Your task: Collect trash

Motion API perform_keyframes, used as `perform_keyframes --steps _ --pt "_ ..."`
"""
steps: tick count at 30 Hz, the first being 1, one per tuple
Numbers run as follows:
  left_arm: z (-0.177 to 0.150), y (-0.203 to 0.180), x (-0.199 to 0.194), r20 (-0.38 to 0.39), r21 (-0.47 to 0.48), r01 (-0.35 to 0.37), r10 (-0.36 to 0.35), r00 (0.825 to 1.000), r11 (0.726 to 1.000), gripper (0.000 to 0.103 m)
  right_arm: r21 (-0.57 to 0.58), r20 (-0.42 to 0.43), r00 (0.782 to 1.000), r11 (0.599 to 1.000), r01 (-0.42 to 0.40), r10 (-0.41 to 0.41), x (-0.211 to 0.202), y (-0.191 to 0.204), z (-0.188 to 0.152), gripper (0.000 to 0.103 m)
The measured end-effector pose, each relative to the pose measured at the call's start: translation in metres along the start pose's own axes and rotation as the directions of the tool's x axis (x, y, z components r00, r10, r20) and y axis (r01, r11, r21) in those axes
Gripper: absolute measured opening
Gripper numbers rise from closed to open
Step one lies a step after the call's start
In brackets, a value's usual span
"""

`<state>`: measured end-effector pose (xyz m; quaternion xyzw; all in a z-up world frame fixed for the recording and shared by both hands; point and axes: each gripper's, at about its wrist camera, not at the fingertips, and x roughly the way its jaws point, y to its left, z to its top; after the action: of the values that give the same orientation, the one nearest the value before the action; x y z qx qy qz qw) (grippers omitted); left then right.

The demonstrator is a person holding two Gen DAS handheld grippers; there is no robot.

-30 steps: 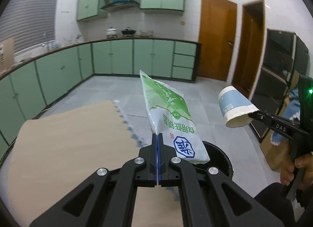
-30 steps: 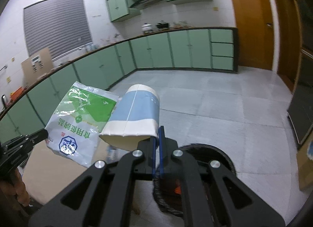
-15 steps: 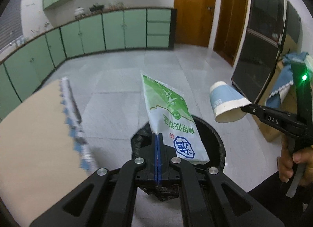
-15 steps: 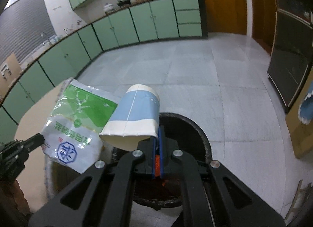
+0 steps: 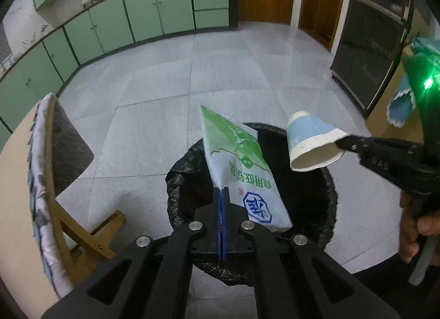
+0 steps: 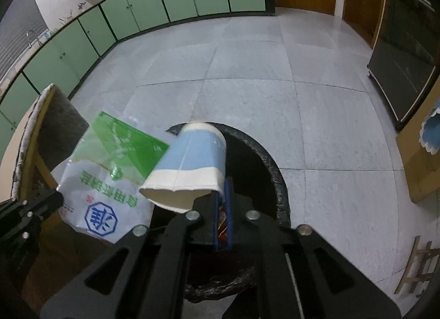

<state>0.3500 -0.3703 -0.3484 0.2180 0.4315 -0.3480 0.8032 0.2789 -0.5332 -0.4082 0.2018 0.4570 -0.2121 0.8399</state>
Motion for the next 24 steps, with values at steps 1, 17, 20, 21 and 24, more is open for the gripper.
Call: perform_keyframes --steps 1,17,20,21,24 --pt "0.001 -0.001 0.002 0.000 0.002 -0.001 0.001 1.000 1.000 0.001 0.002 -0.006 1.000 1.000 0.001 -0.001 0.002 0.000 0.000 0.016" --pt "0.000 -0.005 0.007 0.021 -0.006 -0.006 0.007 1.000 1.000 0.033 0.054 0.026 0.999 0.998 -0.029 0.028 -0.020 -0.007 -0.001 0.029" --pt "-0.001 -0.003 0.000 0.041 -0.013 -0.024 0.025 0.999 1.000 0.044 0.053 0.031 0.999 0.998 -0.030 0.028 -0.025 -0.006 -0.002 0.029" --pt "-0.001 -0.001 -0.003 0.043 -0.018 -0.027 0.028 0.999 0.999 0.044 0.051 0.034 0.999 0.998 -0.027 0.026 -0.027 -0.005 -0.002 0.029" --pt "-0.001 0.004 -0.012 0.063 -0.038 -0.050 0.052 0.997 0.998 0.051 0.046 0.040 0.999 0.998 -0.030 0.028 -0.035 -0.002 -0.006 0.032"
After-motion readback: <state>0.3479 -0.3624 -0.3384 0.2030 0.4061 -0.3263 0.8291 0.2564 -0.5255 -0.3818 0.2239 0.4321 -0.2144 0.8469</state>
